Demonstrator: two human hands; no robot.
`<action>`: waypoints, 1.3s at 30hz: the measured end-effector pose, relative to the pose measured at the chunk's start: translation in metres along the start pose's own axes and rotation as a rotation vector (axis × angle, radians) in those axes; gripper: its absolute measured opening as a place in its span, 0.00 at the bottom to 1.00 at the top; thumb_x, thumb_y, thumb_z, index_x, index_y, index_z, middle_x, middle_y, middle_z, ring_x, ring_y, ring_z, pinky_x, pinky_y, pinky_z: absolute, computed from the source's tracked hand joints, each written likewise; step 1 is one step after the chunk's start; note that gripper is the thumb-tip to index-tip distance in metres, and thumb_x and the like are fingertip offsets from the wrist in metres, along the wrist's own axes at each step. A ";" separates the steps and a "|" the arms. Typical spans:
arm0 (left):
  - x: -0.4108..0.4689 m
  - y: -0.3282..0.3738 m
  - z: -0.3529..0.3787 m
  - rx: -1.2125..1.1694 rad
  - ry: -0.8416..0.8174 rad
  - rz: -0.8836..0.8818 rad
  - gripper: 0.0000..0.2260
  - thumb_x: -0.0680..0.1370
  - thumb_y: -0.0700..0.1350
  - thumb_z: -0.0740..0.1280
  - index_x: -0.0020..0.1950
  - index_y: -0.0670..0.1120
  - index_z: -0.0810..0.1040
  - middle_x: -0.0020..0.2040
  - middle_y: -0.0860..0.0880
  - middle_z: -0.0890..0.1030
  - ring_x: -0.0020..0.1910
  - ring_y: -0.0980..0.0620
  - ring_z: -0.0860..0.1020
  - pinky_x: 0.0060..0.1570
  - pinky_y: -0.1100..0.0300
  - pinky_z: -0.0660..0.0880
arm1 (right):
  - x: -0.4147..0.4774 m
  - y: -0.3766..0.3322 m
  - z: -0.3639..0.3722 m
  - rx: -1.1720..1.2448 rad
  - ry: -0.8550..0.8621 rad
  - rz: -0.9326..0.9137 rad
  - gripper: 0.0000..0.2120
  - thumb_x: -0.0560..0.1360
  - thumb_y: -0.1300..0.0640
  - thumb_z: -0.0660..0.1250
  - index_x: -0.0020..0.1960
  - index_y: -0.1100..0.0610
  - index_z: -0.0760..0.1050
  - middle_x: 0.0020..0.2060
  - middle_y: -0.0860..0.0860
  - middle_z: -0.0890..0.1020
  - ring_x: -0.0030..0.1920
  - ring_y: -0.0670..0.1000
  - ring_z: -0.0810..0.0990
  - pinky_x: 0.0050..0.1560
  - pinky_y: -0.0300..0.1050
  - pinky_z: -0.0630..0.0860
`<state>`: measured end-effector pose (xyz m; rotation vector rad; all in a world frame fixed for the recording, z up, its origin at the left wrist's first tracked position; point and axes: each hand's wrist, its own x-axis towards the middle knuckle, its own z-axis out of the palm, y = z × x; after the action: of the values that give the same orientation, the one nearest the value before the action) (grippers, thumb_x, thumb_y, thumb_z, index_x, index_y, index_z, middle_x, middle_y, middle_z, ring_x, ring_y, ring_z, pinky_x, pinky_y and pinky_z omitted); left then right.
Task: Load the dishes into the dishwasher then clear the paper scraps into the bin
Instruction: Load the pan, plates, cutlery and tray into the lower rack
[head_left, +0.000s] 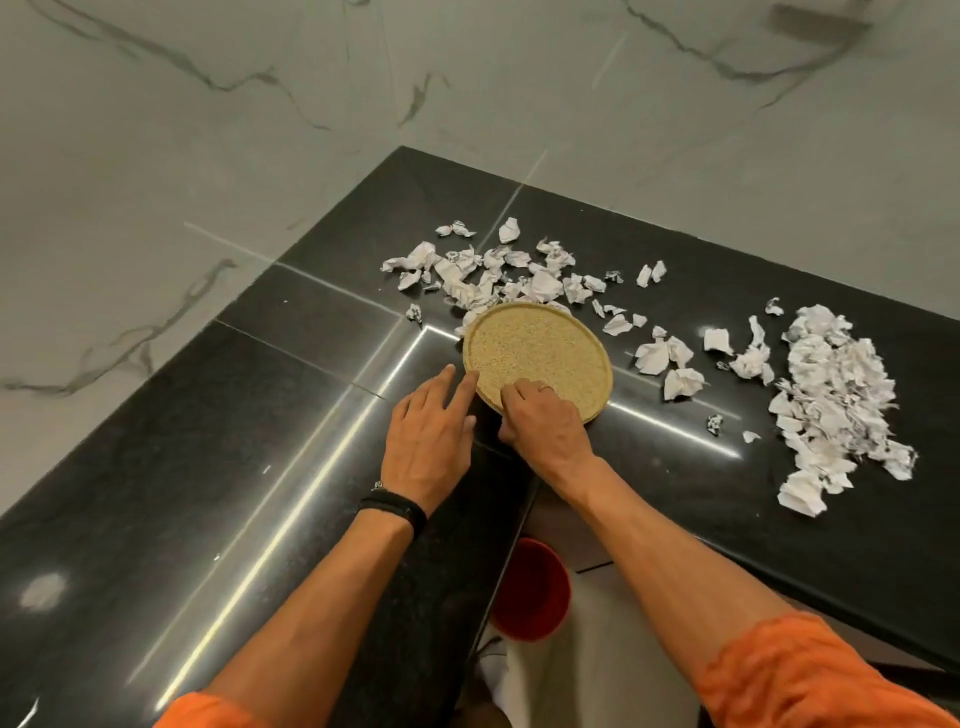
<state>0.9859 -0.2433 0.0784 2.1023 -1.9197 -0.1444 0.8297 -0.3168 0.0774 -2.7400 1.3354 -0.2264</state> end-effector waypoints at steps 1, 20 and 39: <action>0.003 0.003 0.000 -0.003 -0.009 0.010 0.30 0.80 0.47 0.67 0.81 0.52 0.60 0.79 0.43 0.65 0.76 0.44 0.67 0.72 0.46 0.66 | -0.003 0.005 -0.005 0.012 0.023 0.013 0.16 0.65 0.61 0.80 0.48 0.59 0.76 0.40 0.55 0.79 0.38 0.58 0.80 0.27 0.49 0.73; 0.034 0.200 0.011 -0.766 -0.019 0.223 0.45 0.75 0.33 0.73 0.81 0.62 0.53 0.76 0.47 0.66 0.69 0.48 0.74 0.65 0.50 0.76 | -0.236 0.092 -0.068 0.223 0.467 0.297 0.09 0.81 0.52 0.63 0.47 0.55 0.66 0.33 0.48 0.72 0.29 0.48 0.71 0.27 0.50 0.75; -0.189 0.466 0.087 -0.381 -0.359 1.162 0.09 0.73 0.42 0.73 0.44 0.54 0.76 0.57 0.55 0.77 0.73 0.49 0.67 0.65 0.48 0.66 | -0.548 0.092 -0.053 -0.081 0.523 1.110 0.17 0.78 0.45 0.66 0.62 0.54 0.75 0.50 0.50 0.80 0.46 0.51 0.80 0.42 0.48 0.77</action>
<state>0.4957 -0.1020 0.1025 0.5451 -2.7018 -0.5775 0.4158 0.0580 0.0648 -1.6031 2.7465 -0.7934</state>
